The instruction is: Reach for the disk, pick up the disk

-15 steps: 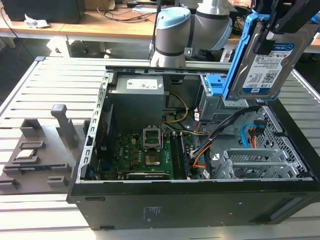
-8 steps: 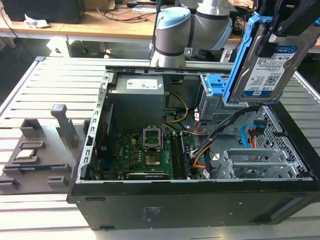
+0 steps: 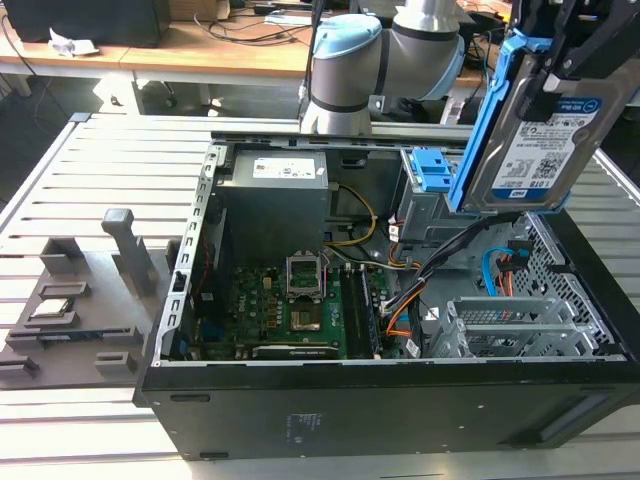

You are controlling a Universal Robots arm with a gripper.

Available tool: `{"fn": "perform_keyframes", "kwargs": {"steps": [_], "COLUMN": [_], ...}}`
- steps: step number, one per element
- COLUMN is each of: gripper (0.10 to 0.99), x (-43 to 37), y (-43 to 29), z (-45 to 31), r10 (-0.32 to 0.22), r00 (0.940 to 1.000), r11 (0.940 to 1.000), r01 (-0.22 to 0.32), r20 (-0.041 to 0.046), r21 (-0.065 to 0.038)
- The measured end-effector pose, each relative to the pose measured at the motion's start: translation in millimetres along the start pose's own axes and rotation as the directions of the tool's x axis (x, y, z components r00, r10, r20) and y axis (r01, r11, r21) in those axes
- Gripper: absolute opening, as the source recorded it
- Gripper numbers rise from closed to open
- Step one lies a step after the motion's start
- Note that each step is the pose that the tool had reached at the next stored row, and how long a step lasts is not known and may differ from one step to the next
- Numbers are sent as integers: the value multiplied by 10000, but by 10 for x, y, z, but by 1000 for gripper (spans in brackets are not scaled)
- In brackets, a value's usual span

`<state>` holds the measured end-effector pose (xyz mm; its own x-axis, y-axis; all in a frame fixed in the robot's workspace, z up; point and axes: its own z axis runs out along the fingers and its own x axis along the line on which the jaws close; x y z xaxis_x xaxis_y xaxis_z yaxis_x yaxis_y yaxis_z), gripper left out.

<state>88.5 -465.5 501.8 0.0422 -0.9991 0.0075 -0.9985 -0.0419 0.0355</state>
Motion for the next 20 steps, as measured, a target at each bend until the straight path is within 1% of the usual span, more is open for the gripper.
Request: {"fn": "perform_keyframes", "kwargs": {"steps": [3, 8, 10, 20], "gripper": [369, 369, 369, 369], "x": [23, 112, 131, 143], "y": [1, 4, 5, 5], "z": [0, 1, 1, 1], "r10": [0, 0, 0, 0], "r00": [10000, 10000, 10000, 10000], "r11": [10000, 10000, 10000, 10000], "r01": [0, 0, 0, 0], "r20": [1, -1, 0, -3], "r21": [-1, 0, 0, -1]}}
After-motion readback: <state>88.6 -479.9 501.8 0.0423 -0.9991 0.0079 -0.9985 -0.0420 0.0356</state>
